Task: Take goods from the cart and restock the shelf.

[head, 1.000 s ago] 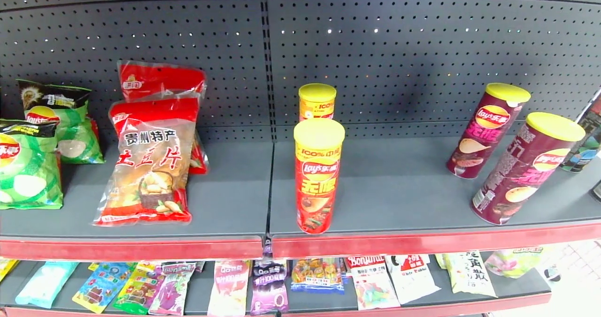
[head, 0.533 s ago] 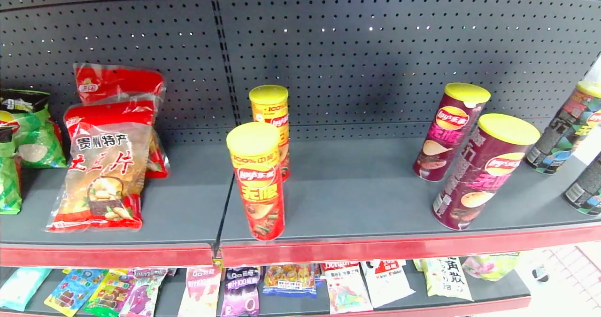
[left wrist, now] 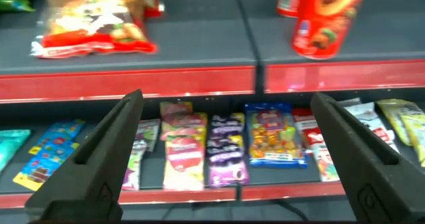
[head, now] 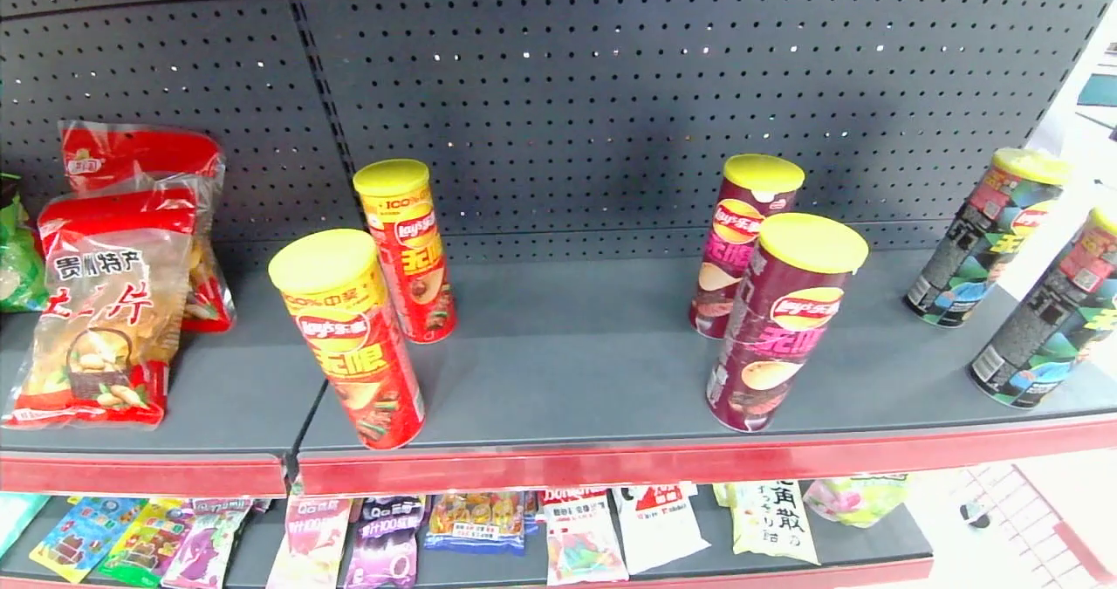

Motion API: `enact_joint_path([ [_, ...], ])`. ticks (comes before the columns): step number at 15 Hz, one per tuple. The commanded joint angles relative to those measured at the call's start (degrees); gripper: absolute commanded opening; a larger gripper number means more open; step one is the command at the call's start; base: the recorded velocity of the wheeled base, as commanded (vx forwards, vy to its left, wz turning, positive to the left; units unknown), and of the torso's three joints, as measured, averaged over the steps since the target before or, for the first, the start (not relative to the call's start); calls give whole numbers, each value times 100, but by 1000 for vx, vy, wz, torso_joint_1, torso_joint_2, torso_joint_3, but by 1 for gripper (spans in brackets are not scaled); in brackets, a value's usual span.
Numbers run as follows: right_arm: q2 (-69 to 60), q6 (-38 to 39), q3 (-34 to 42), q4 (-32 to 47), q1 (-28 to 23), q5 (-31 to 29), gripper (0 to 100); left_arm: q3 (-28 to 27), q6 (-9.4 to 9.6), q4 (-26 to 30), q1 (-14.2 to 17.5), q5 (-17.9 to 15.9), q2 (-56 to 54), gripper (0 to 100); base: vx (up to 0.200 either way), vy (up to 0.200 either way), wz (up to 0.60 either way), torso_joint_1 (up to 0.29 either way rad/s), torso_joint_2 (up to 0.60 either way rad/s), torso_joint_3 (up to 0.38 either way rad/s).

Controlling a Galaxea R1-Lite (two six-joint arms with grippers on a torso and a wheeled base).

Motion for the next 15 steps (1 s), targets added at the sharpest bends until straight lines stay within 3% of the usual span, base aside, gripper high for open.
enact_joint_path([
  [1, -2, 18, 0, -1, 7, 2, 100, 1, -1, 0, 1, -2, 10, 100, 0, -200, 0, 7, 2, 7],
  [9, -2, 27, 0, -1, 7, 2, 100, 1, -1, 0, 1, -2, 10, 100, 0, -200, 0, 3, 3, 0],
  [15, -2, 27, 0, -1, 7, 2, 100, 1, -9, -9, 1, -2, 10, 100, 0, 0, 0, 0, 0, 0],
])
